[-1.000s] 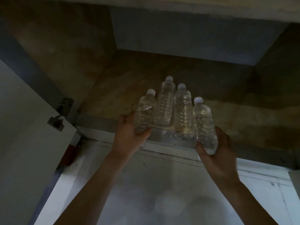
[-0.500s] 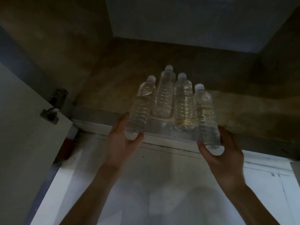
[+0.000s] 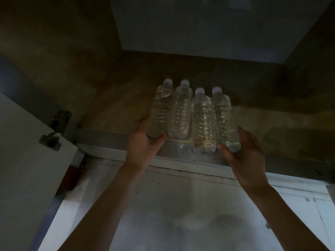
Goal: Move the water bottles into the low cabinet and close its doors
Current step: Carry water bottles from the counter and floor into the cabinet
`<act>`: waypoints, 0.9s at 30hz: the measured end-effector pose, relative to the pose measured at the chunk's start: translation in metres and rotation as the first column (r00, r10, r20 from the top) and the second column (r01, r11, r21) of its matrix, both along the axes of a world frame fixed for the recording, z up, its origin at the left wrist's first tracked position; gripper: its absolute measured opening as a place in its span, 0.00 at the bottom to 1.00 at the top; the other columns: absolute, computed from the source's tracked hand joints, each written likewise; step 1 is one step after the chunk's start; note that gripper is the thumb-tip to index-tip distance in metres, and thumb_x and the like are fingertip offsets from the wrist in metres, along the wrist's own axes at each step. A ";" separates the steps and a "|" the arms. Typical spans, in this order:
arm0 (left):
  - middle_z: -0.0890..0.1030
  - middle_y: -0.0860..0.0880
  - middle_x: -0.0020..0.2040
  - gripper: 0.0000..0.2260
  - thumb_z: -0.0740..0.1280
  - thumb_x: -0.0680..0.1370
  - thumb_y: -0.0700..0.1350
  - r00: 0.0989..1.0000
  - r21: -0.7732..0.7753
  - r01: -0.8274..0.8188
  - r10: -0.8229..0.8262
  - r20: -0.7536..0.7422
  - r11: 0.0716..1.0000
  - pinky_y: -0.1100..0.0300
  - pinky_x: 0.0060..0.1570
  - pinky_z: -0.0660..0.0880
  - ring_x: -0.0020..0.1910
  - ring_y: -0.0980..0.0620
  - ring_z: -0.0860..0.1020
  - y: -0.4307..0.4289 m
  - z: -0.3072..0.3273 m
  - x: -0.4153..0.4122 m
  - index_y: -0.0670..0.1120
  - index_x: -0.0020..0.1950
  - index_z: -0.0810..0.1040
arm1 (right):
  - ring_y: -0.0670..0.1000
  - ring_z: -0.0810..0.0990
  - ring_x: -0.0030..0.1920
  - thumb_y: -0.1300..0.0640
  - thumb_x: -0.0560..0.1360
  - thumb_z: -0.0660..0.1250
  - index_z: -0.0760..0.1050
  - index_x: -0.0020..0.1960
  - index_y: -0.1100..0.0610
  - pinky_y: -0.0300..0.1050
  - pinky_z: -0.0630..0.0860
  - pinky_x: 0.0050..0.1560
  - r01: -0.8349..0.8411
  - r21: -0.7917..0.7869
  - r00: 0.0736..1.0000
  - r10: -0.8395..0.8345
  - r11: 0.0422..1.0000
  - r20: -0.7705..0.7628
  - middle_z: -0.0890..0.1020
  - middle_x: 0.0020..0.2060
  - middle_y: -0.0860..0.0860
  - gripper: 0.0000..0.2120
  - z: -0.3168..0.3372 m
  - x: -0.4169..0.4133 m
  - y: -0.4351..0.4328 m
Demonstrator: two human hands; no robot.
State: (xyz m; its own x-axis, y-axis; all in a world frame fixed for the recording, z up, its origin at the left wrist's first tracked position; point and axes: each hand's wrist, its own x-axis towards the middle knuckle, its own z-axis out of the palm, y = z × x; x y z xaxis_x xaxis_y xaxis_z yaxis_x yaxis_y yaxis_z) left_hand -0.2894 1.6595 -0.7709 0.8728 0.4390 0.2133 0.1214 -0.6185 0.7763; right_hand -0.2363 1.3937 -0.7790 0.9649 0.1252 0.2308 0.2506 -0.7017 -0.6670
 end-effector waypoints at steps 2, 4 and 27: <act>0.75 0.54 0.59 0.27 0.74 0.73 0.46 1.000 0.011 0.017 -0.017 -0.005 1.000 0.82 0.51 0.62 0.53 0.66 0.70 -0.002 0.000 -0.002 0.45 0.70 0.72 | 0.52 0.73 0.65 0.39 0.72 0.67 0.68 0.72 0.52 0.42 0.68 0.63 -0.012 0.004 1.000 0.012 1.000 -0.013 0.76 0.65 0.52 0.32 0.000 0.000 -0.002; 0.74 0.47 0.67 0.27 0.71 0.76 0.49 0.996 0.059 0.032 -0.027 -0.080 0.998 0.74 0.52 0.65 0.55 0.58 0.74 -0.004 0.003 -0.008 0.46 0.74 0.68 | 0.55 0.74 0.65 0.34 0.73 0.64 0.65 0.74 0.51 0.46 0.72 0.63 -0.029 -0.021 0.999 0.028 0.999 -0.043 0.75 0.67 0.53 0.35 0.000 -0.003 -0.006; 0.80 0.46 0.63 0.23 0.54 0.81 0.54 0.872 0.289 0.404 -0.269 -0.408 0.868 0.47 0.58 0.76 0.61 0.42 0.77 -0.096 0.626 -0.188 0.42 0.66 0.77 | 0.61 0.77 0.56 0.47 0.80 0.56 0.75 0.63 0.61 0.55 0.77 0.56 -0.220 -0.346 0.967 0.157 0.912 -0.203 0.80 0.55 0.57 0.21 0.616 -0.180 -0.042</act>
State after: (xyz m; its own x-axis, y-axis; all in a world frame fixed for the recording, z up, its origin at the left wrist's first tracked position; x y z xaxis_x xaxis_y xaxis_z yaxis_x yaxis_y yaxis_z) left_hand -0.4772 1.5637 -0.1453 0.9974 0.0569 -0.0448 0.0709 -0.8933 0.4438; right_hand -0.4166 1.3518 -0.1631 0.9353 0.3527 -0.0274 0.3096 -0.8535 -0.4193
